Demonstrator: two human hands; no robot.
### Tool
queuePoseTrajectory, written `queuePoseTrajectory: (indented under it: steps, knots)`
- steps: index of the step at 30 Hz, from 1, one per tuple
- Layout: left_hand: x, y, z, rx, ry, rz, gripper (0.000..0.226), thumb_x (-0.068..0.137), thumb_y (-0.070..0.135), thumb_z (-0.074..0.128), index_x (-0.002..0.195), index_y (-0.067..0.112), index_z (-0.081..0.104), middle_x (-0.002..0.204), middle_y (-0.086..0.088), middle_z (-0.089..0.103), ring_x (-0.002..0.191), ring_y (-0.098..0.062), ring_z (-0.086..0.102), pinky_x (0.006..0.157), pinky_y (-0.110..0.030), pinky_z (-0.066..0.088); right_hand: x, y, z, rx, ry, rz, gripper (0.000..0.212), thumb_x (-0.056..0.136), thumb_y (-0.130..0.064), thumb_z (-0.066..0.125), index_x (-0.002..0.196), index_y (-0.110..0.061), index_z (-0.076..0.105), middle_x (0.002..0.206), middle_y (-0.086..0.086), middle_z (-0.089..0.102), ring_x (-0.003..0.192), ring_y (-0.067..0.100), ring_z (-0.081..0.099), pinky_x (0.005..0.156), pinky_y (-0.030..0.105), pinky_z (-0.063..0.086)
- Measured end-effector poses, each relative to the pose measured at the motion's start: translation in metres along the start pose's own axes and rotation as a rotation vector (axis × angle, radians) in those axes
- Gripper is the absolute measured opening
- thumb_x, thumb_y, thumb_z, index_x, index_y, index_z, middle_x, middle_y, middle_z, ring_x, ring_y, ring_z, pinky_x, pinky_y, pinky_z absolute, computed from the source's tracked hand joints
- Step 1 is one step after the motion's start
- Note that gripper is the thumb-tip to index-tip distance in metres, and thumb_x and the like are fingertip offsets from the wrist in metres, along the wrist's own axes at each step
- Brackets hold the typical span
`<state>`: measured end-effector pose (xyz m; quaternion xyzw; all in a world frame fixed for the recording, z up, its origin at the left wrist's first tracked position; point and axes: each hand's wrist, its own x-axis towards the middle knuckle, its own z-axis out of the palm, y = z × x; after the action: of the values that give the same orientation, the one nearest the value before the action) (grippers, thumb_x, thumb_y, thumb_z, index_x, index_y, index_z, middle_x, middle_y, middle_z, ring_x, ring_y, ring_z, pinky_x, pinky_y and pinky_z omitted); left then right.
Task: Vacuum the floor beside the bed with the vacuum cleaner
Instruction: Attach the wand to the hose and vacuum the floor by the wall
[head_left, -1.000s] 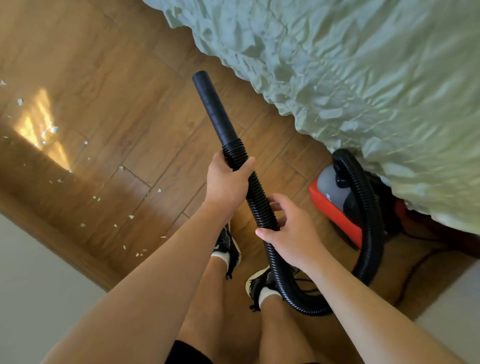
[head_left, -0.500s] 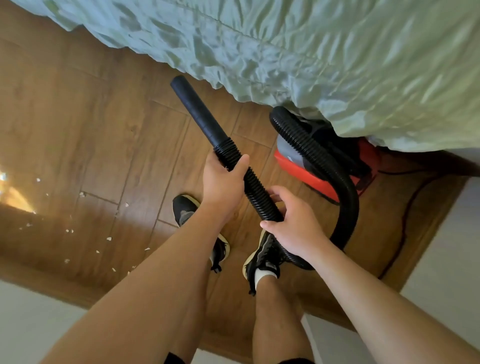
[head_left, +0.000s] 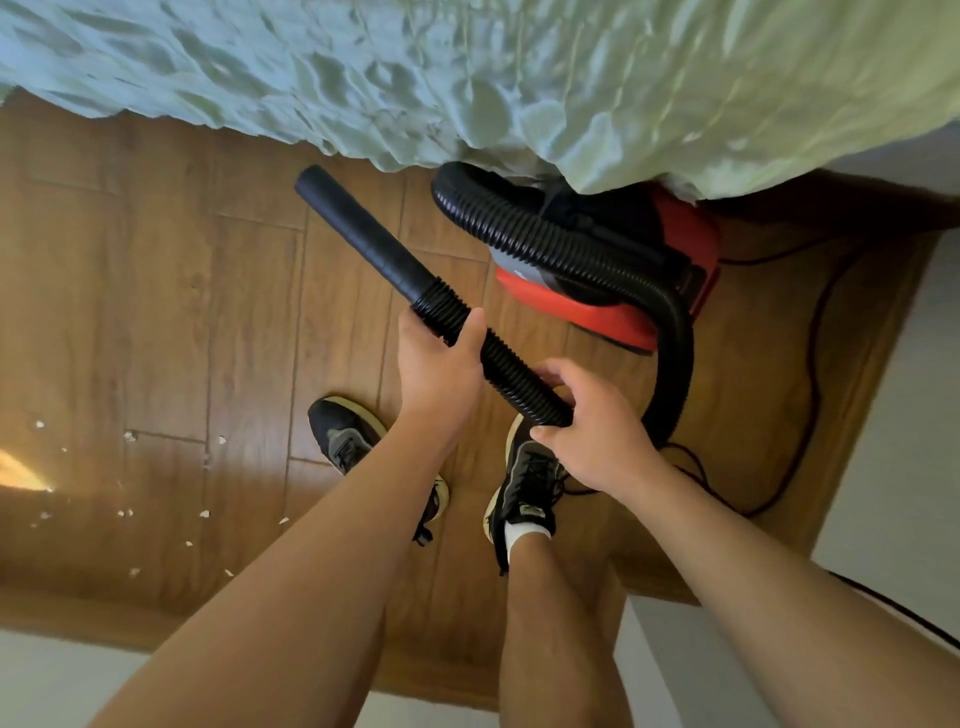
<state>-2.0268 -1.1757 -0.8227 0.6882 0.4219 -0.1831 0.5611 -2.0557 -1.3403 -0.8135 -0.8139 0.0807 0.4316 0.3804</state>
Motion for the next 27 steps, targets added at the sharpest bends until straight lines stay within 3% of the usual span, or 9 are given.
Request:
queuePoseTrajectory:
  steps: [4,8,13,19,22,27]
  knots:
    - [-0.001,-0.012,0.013,0.021,0.023,0.005,0.027,0.094,0.033,0.067,0.115,0.022,0.053,0.11,0.0,0.064,0.104,-0.013,0.066,0.096,-0.044,0.057,0.0,0.016,0.001,0.031,0.011,0.005,0.058,0.086,-0.014,0.078,0.135,-0.031,0.052,0.131,-0.015,0.058,0.117,0.007,0.054,0.099,0.026,0.045]
    - [-0.006,-0.019,0.025,0.021,0.014,0.012,0.032,0.088,0.039,0.068,0.111,0.023,0.053,0.109,-0.003,0.064,0.104,-0.018,0.067,0.095,-0.048,0.058,-0.002,0.032,-0.001,0.066,0.027,0.024,0.058,0.085,-0.013,0.078,0.135,-0.032,0.053,0.123,-0.022,0.056,0.109,0.002,0.052,0.09,0.018,0.041]
    - [-0.012,-0.025,0.037,0.025,0.001,0.02,0.036,0.083,0.043,0.068,0.109,0.024,0.053,0.108,-0.005,0.064,0.103,-0.022,0.068,0.093,-0.05,0.058,-0.006,0.047,-0.015,0.099,0.001,0.034,0.061,0.085,-0.015,0.079,0.138,-0.031,0.052,0.127,-0.018,0.057,0.112,0.003,0.055,0.097,0.025,0.047]
    - [-0.015,-0.032,0.039,0.004,-0.003,-0.009,0.047,0.074,0.054,0.069,0.11,0.029,0.053,0.111,-0.003,0.065,0.106,-0.023,0.069,0.095,-0.05,0.057,0.003,0.061,-0.065,0.133,0.352,0.08,0.045,0.093,-0.021,0.07,0.135,-0.027,0.056,0.122,-0.013,0.061,0.104,0.006,0.061,0.09,0.03,0.054]
    - [-0.015,-0.033,0.04,0.004,0.006,-0.011,0.05,0.07,0.059,0.067,0.108,0.031,0.052,0.112,-0.005,0.065,0.106,-0.024,0.069,0.095,-0.05,0.057,0.018,0.071,-0.096,0.072,0.403,0.131,0.048,0.098,-0.024,0.064,0.143,-0.023,0.051,0.136,-0.006,0.058,0.115,0.011,0.059,0.098,0.035,0.052]
    - [-0.012,-0.036,0.041,-0.025,0.007,-0.003,0.049,0.07,0.057,0.069,0.108,0.031,0.052,0.112,-0.007,0.064,0.108,-0.027,0.068,0.097,-0.051,0.056,0.049,0.084,-0.121,-0.033,0.313,0.215,0.049,0.104,-0.02,0.049,0.152,-0.024,0.041,0.155,0.003,0.044,0.135,0.024,0.049,0.108,0.037,0.042]
